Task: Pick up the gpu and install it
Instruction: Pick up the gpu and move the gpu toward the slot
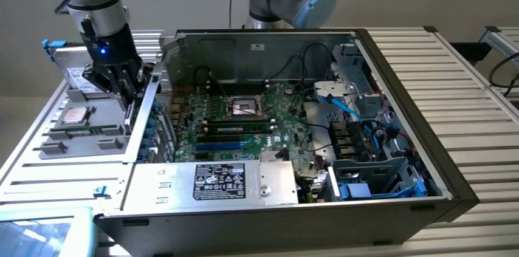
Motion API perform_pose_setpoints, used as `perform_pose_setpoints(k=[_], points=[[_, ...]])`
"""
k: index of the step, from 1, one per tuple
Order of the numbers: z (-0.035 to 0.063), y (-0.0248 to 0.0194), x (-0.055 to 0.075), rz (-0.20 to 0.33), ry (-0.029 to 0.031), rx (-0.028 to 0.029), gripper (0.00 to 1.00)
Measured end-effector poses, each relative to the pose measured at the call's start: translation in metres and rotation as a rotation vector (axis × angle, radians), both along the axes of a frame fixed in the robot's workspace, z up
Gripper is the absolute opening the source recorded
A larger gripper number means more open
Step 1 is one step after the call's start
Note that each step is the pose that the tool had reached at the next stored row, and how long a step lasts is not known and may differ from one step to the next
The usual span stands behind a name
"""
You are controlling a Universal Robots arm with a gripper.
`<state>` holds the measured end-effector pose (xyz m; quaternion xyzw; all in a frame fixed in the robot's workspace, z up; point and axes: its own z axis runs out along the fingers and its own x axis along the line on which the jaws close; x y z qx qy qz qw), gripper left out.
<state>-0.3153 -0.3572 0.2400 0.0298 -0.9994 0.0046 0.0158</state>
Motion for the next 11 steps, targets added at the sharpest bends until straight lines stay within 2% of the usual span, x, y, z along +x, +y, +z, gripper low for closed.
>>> perform_pose_setpoints(k=[3, 7, 9, 11], points=[[-0.0013, 0.0048, -0.0040, -0.001, -0.0002, -0.0104, 0.27], [-0.0015, 0.0060, -0.0049, 0.000, -0.0001, -0.0194, 0.27], [-0.0012, 0.0061, -0.0048, 0.000, -0.0005, -0.0297, 0.27], [0.0012, 0.0062, -0.0049, 0.000, -0.0005, -0.0424, 0.27]])
